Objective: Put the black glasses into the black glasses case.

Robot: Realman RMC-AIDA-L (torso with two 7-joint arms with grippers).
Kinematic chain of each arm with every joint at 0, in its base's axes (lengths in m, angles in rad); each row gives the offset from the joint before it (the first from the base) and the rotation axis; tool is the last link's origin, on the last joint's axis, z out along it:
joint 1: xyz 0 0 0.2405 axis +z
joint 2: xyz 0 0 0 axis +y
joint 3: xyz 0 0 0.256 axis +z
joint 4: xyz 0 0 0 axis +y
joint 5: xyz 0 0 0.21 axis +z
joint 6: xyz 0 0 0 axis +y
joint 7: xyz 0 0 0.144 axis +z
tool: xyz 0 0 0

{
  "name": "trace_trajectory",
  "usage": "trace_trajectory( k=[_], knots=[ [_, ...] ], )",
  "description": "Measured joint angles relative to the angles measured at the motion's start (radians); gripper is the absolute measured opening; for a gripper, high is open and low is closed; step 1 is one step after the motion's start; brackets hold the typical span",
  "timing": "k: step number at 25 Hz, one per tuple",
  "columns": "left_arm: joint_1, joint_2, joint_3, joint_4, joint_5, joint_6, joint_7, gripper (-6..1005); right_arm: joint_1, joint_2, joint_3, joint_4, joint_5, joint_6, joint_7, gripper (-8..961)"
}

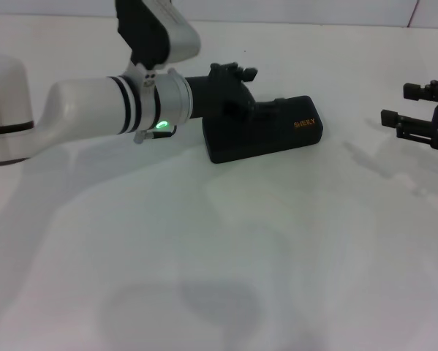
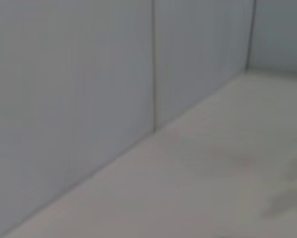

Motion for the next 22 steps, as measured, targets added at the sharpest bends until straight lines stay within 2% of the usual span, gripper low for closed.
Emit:
trace_trajectory(
  k=[1, 2, 3, 5, 7, 10, 14, 17, 22],
  knots=[
    [0.007, 0.002, -0.001, -0.007, -0.020, 0.043, 0.013, 797, 0.003, 0.001, 0.000, -0.001, 0.000, -0.002, 0.000, 639],
    [0.018, 0.010, 0.003, -0.033, -0.044, 0.163, 0.023, 797, 0.007, 0.001, 0.000, -0.002, 0.001, -0.016, -0.002, 639],
    [0.020, 0.012, 0.004, -0.041, -0.046, 0.200, 0.024, 797, 0.014, 0.002, 0.003, -0.003, 0.007, -0.051, -0.010, 640],
    [0.034, 0.029, 0.009, -0.093, -0.045, 0.386, 0.022, 797, 0.028, 0.000, 0.018, 0.002, 0.023, -0.140, -0.034, 640],
    [0.060, 0.056, 0.011, -0.149, -0.037, 0.605, 0.023, 797, 0.054, -0.005, 0.043, 0.027, 0.042, -0.278, -0.084, 640],
    [0.113, 0.095, 0.012, -0.184, -0.042, 0.817, 0.046, 798, 0.093, -0.009, 0.090, 0.091, 0.072, -0.463, -0.194, 641],
    [0.186, 0.120, 0.012, -0.191, -0.056, 0.933, 0.106, 798, 0.124, 0.004, 0.113, 0.166, 0.085, -0.525, -0.324, 642],
    [0.223, 0.125, 0.012, -0.195, -0.057, 0.964, 0.131, 798, 0.157, 0.018, 0.106, 0.215, 0.073, -0.517, -0.370, 642],
    [0.254, 0.123, 0.012, -0.195, -0.057, 0.978, 0.164, 798, 0.205, 0.020, 0.086, 0.280, 0.055, -0.507, -0.402, 642]
  ],
)
